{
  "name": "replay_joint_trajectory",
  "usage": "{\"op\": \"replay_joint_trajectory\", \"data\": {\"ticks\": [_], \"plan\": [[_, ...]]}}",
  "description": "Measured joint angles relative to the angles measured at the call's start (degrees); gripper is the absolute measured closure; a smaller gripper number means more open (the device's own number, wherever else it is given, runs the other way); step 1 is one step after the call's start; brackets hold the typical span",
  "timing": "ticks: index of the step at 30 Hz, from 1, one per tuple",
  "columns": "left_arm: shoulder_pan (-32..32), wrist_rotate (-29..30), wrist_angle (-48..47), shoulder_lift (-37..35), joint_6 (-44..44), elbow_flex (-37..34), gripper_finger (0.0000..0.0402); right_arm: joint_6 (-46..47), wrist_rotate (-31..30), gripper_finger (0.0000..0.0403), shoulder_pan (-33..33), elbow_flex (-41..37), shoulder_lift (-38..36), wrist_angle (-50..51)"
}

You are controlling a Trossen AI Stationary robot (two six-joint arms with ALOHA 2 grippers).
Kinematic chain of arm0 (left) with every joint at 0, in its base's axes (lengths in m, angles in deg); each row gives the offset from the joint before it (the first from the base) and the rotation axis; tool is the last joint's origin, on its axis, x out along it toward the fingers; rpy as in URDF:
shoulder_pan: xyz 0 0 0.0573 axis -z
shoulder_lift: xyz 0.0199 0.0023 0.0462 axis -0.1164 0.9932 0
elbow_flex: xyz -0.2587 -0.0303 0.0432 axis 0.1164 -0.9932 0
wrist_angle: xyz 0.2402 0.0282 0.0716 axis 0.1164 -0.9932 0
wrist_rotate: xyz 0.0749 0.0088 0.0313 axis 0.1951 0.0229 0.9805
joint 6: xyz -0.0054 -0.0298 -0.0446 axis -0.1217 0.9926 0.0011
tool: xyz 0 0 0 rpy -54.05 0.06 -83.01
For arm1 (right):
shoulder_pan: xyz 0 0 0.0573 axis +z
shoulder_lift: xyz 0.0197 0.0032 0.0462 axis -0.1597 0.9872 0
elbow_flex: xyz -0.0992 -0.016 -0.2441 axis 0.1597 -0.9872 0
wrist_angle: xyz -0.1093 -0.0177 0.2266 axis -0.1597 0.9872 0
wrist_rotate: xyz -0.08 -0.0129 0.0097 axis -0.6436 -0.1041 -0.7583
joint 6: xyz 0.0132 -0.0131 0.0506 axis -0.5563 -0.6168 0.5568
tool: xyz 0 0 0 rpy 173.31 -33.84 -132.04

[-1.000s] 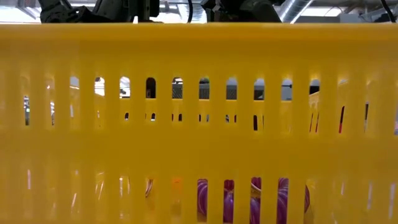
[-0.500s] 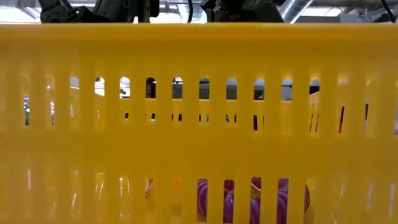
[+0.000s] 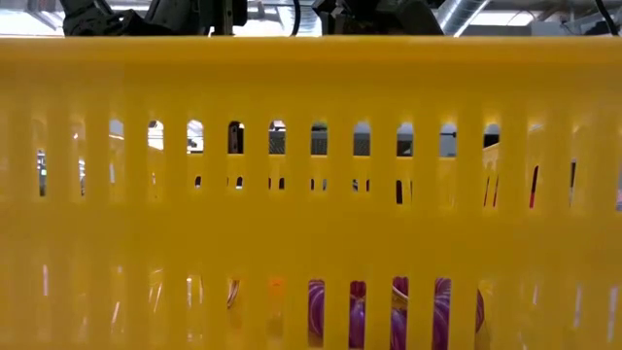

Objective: Pick & Place Office Desk Supplies
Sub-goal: Put the green spiral keychain into the bottom yellow bin

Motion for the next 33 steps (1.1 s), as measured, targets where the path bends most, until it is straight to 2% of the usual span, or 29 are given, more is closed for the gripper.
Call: {"op": "replay_joint_trajectory", "data": {"ticks": [6,19,25,33], "plan": [[0.0,-0.1,0.0,0.0,-1.5,0.0,0.0394,2.1,0.0,0.0332,0.0,0.0,0.0,1.0],[0.0,-0.1,0.0,0.0,-3.7,0.0,0.0396,4.1,-0.1,0.0197,0.0,0.0,0.0,2.6],[0.0,-2.2,-0.1,0.0,-5.4,0.0,0.0397,6.0,-1.8,0.0176,0.7,0.0,-2.2,6.4],[0.1,-7.4,-0.2,0.0,-10.1,0.0,0.0397,11.2,-1.6,0.0177,1.1,-1.2,-8.7,9.2]]}}
